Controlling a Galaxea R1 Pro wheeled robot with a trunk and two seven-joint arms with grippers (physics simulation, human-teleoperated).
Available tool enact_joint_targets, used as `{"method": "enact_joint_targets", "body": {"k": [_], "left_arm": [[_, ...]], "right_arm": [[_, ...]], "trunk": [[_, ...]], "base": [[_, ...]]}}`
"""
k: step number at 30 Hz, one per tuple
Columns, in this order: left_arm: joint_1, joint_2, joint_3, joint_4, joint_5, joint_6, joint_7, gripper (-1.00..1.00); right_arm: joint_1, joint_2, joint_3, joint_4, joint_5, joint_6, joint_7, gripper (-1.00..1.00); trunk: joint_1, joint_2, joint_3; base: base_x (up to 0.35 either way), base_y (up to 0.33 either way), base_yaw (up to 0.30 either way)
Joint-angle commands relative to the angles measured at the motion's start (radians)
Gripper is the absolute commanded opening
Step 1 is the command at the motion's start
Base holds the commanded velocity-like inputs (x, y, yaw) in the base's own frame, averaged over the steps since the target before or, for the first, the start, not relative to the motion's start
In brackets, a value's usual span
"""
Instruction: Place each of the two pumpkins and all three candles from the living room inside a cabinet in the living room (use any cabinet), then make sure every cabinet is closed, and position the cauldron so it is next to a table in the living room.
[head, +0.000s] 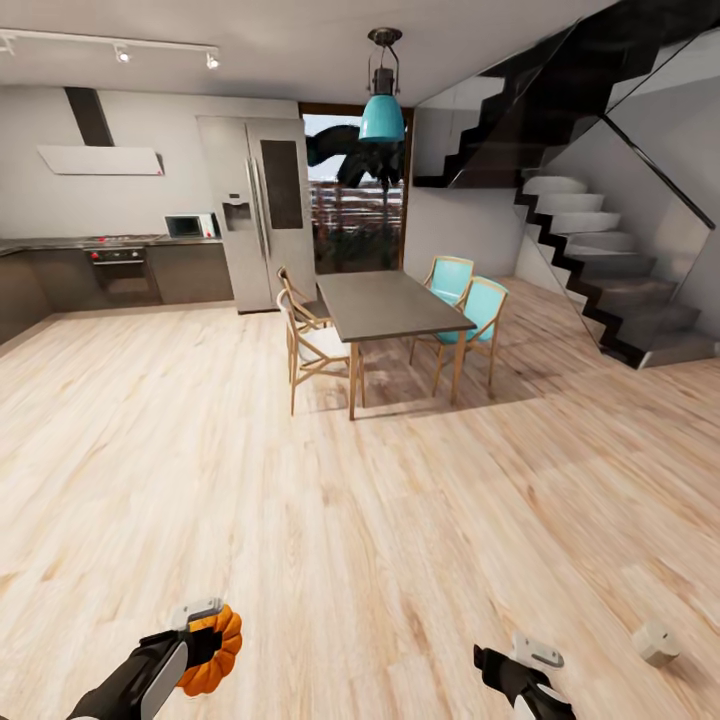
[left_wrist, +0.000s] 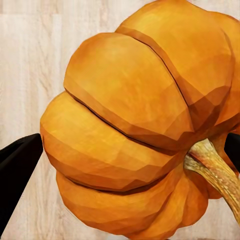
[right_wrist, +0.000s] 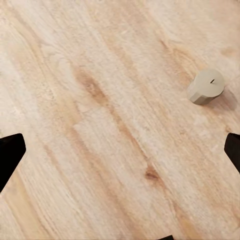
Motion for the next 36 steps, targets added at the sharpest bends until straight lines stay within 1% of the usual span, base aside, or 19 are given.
{"method": "enact_joint_targets", "body": {"k": [1,9,20,33,36], "left_arm": [[0.000,0.002,-0.009,-0.002,0.010,0.004,0.008,-1.00],[0.000,0.003,-0.009,0.004,0.008,-0.004,0.008,-1.00],[0.000,0.005,-0.008,0.009,0.007,-0.013,0.008,-1.00],[0.000,0.004,-0.011,0.009,0.006,-0.017,0.008,-1.00],[0.000,0.002,-0.012,0.009,0.006,-0.044,0.008,-1.00]], "right_arm": [[0.000,0.000,-0.001,-0.004,-0.009,0.004,0.000,1.00],[0.000,0.001,-0.001,-0.016,-0.011,0.001,0.008,1.00],[0.000,0.002,-0.002,-0.017,-0.013,0.000,0.038,1.00],[0.000,0.002,-0.002,-0.017,-0.013,0.000,0.041,1.00],[0.000,0.002,-0.002,-0.017,-0.013,-0.001,0.040,1.00]], "trunk": [[0.001,-0.001,-0.001],[0.001,-0.001,-0.001],[0.001,-0.001,-0.002],[0.001,-0.001,-0.009],[0.001,-0.001,-0.010]], "base": [[0.317,0.000,0.000],[0.328,0.020,0.000],[0.330,0.109,-0.015],[0.263,0.225,-0.231],[0.276,0.222,-0.270]]}}
